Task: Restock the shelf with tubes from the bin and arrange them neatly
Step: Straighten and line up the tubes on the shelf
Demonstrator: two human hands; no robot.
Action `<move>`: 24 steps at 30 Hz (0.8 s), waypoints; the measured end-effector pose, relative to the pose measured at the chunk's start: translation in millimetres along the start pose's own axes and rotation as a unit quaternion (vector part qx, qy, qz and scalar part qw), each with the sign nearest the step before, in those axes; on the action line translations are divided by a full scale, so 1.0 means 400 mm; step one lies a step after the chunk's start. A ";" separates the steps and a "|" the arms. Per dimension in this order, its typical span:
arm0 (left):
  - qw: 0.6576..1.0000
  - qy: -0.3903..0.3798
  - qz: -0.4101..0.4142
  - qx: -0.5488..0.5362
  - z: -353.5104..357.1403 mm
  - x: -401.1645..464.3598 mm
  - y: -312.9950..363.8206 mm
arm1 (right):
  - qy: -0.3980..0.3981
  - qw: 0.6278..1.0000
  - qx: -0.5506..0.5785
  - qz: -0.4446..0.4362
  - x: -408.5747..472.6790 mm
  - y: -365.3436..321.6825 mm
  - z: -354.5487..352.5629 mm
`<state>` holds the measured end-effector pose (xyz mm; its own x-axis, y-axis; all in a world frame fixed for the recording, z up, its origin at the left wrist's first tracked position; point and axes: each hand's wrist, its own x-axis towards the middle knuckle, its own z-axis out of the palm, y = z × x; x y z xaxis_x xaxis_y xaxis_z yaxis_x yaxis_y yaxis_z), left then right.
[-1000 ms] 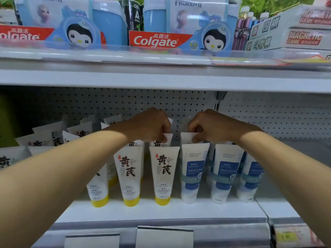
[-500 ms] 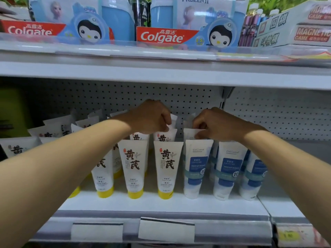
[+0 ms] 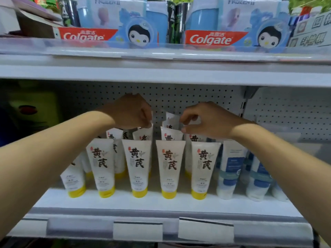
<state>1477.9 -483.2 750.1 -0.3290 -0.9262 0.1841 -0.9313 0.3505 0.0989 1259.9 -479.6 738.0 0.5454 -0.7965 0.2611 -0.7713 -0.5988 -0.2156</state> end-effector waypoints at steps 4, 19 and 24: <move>0.999 -0.045 -0.003 0.025 0.023 0.002 -0.049 | -0.022 0.999 -0.014 0.021 0.061 -0.035 0.041; 0.996 -0.035 0.077 -0.019 0.061 -0.001 -0.102 | -0.067 0.995 -0.056 0.041 0.096 -0.054 0.078; 0.996 -0.038 0.072 -0.039 0.058 -0.009 -0.105 | -0.072 0.995 -0.043 0.053 0.090 -0.058 0.072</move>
<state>1514.7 -497.9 722.6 -0.4714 -0.8727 0.1269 -0.8598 0.4868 0.1540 1306.9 -496.6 725.3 0.4956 -0.8625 0.1028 -0.8490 -0.5060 -0.1520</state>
